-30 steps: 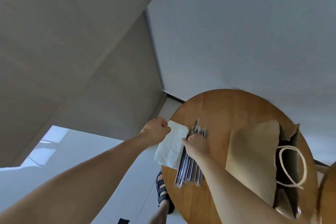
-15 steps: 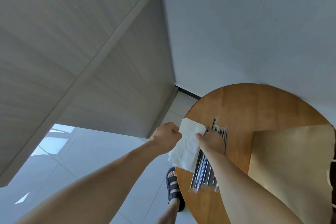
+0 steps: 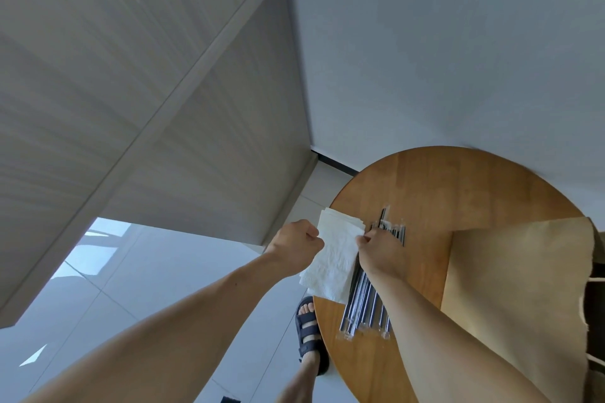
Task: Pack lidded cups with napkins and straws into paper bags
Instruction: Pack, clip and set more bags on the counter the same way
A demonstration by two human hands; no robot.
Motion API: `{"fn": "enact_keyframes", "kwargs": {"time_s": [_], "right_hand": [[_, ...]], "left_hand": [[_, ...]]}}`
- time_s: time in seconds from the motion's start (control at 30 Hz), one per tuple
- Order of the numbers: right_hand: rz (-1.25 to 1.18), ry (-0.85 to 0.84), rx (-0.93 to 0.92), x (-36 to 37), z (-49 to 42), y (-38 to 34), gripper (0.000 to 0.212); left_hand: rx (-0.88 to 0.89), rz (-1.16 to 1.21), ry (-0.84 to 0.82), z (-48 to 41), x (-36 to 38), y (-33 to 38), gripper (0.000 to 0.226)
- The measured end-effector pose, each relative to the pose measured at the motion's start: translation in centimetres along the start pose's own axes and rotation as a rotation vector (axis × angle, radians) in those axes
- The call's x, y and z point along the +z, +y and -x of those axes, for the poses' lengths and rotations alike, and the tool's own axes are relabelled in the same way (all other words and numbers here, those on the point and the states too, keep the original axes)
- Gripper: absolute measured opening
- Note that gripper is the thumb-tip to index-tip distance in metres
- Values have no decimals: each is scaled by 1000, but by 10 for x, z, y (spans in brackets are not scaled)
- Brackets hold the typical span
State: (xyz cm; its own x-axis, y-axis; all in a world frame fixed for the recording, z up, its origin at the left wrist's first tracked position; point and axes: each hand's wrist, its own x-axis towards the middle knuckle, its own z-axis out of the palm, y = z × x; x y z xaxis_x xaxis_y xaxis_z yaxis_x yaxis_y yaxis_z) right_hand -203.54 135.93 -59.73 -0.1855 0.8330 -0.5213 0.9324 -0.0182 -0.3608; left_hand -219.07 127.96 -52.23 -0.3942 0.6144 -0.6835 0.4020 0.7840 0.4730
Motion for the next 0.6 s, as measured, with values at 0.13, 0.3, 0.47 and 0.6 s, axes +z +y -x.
{"fn": "enact_keyframes", "kwargs": {"time_s": [0.13, 0.3, 0.47, 0.6], "right_hand": [[-20, 63, -87, -4, 6, 6, 28], [-390, 65, -114, -13, 18, 10, 12], [-1025, -168, 6, -38, 28, -5, 7], [-1238, -243, -81, -59, 31, -14, 23]], "left_hand": [[-18, 23, -2, 1, 3, 2, 28], [-30, 57, -10, 6, 4, 6, 33], [-7, 203, -37, 11, 5, 15, 57], [-49, 467, -159, 12, 6, 26, 44]]}}
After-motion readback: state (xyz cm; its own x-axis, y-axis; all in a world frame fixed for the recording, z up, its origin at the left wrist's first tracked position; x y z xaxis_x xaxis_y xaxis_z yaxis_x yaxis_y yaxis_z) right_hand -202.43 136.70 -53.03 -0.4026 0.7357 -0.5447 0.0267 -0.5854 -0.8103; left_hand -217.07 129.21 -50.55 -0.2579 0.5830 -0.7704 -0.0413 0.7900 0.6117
